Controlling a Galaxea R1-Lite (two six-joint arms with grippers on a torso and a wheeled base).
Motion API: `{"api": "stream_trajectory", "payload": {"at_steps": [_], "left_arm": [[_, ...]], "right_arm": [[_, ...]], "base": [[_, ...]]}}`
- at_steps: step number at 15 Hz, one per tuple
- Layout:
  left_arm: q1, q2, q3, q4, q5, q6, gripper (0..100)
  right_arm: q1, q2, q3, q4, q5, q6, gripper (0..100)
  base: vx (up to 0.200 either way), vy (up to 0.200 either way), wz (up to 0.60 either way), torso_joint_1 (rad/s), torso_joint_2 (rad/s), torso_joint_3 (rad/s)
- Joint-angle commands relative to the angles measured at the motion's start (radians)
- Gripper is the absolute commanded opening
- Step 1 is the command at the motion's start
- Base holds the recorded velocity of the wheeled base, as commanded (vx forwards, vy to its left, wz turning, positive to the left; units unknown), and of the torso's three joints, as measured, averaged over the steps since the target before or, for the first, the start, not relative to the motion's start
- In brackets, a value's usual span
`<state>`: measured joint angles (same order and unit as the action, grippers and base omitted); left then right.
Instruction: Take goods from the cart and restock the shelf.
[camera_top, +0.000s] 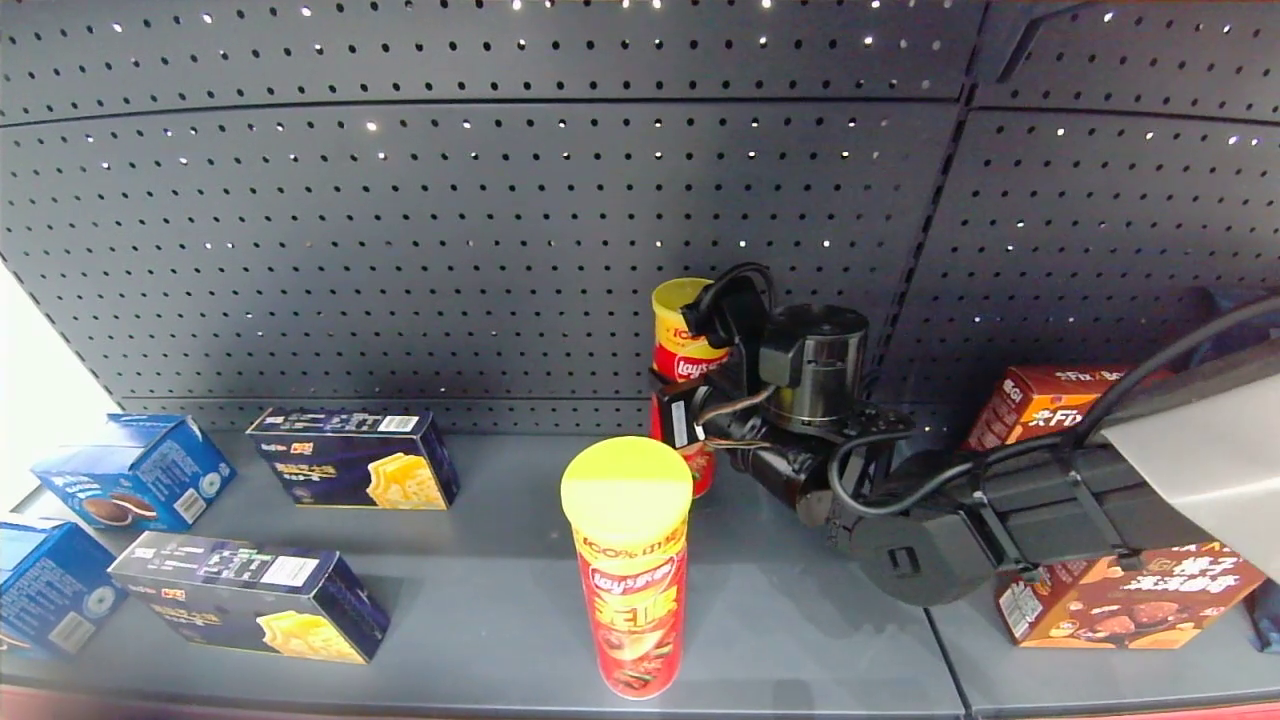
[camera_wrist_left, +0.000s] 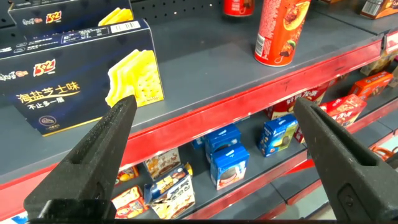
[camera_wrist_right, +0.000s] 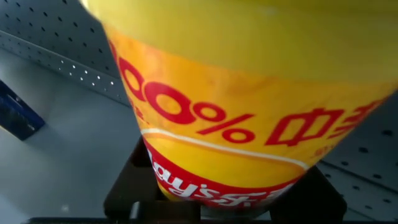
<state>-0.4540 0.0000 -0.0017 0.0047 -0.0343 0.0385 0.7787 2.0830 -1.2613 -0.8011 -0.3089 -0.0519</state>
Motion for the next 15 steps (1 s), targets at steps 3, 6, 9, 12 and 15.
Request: {"api": "stream_trajectory", "payload": {"at_steps": [3, 6, 9, 12, 15], "left_arm": [[0.000, 0.000, 0.000, 0.000, -0.001, 0.000, 100], [0.000, 0.000, 0.000, 0.000, -0.001, 0.000, 100], [0.000, 0.000, 0.000, 0.000, 0.001, 0.000, 100], [0.000, 0.000, 0.000, 0.001, -0.001, 0.000, 100], [0.000, 0.000, 0.000, 0.000, 0.001, 0.000, 100]], "right_arm": [[0.011, 0.039, -0.030, 0.000, -0.001, 0.000, 0], [0.011, 0.063, -0.050, 0.000, -0.001, 0.001, 0], [0.011, 0.065, -0.049, 0.000, -0.001, 0.001, 0], [0.013, 0.072, -0.047, 0.000, -0.001, 0.006, 100], [0.020, 0.032, 0.000, 0.000, -0.001, 0.004, 100]], "base": [[0.000, 0.000, 0.00, 0.000, 0.00, 0.000], [0.000, 0.000, 0.00, 0.000, 0.00, 0.000], [0.000, 0.000, 0.00, 0.000, 0.00, 0.000], [0.000, 0.000, 0.00, 0.000, 0.00, 0.000], [0.000, 0.000, 0.00, 0.000, 0.00, 0.000]]}}
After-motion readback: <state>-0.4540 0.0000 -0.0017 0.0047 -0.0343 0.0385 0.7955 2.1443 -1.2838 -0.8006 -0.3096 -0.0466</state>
